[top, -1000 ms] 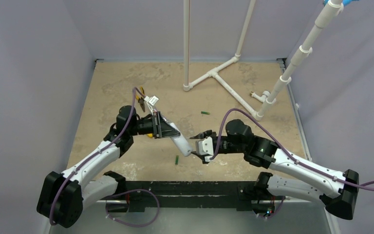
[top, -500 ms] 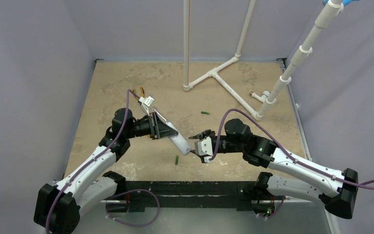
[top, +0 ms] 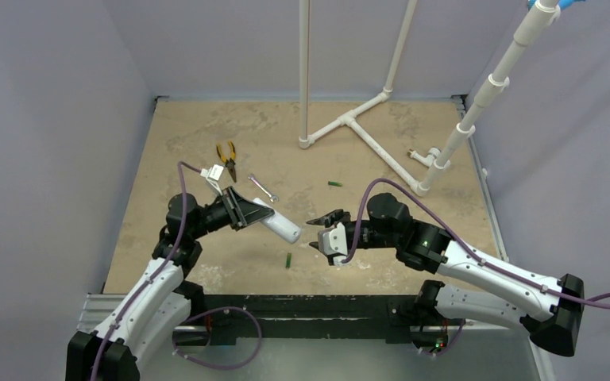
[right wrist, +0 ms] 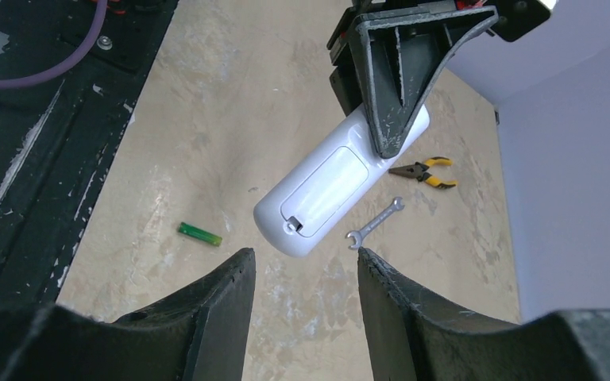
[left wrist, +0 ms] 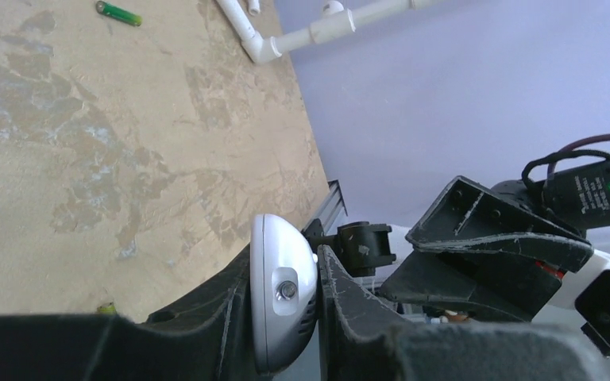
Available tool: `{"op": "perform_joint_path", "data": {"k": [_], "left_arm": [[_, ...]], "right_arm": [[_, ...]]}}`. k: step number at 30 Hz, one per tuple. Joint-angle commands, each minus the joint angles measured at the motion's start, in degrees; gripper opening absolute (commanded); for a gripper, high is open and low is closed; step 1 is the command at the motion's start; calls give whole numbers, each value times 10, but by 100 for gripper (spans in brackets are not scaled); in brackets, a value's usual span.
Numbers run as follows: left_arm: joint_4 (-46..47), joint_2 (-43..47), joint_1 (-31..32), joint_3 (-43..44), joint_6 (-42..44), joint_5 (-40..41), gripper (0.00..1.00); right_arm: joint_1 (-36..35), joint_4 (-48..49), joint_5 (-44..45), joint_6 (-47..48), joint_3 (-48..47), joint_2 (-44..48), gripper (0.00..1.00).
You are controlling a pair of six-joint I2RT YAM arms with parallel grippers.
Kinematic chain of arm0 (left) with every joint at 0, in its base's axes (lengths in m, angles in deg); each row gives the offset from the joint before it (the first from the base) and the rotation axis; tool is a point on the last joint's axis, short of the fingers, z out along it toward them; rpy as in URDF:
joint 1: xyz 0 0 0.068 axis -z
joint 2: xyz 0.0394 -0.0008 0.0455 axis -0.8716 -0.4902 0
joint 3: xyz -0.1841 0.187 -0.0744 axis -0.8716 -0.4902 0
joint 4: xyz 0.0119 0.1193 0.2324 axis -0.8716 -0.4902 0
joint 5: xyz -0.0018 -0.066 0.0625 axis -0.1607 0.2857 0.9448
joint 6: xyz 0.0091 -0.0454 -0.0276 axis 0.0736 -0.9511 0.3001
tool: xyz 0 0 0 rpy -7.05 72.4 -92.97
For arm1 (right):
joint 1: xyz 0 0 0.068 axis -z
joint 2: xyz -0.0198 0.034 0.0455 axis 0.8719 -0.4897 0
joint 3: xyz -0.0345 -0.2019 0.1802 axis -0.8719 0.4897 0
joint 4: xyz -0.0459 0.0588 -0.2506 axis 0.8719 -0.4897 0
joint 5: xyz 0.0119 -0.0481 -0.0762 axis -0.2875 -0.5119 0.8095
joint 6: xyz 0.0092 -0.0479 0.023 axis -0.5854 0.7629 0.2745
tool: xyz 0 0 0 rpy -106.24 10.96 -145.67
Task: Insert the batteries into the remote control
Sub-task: Remove the battery cover from the remote control.
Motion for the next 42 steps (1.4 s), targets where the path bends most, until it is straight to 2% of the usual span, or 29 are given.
{"op": "perform_joint_path", "data": {"k": [1, 5, 8, 13, 14, 16, 18, 27, 31, 42], "left_arm": [[135, -8, -28, -22, -73, -51, 0], [210, -55, -30, -25, -107, -93, 0], [229, -98, -29, -22, -139, -116, 0], [179, -104, -28, -10, -121, -112, 0], [108, -84, -28, 2, -91, -98, 0], [28, -60, -27, 19, -58, -80, 0], [-4, -44, -23, 30, -39, -67, 0], [39, -58, 66, 48, -31, -40, 0], [48, -58, 72, 52, -24, -49, 0], [53, -69, 72, 66, -22, -59, 0]], "right_arm": [[-1, 29, -5, 9, -9, 11, 48], [-1, 31, -5, 10, -11, 13, 48], [-1, 43, -4, 6, -10, 17, 48], [-1, 32, -7, 15, -18, 15, 49], [-2, 14, 0, 31, -27, 8, 49], [-2, 7, 10, 53, -26, 10, 49], [-2, 13, 21, 63, -19, 15, 49], [-2, 40, -7, 77, 2, 25, 43], [-2, 24, -12, 80, -4, 26, 43], [-2, -20, -66, 79, -14, 8, 56]]}}
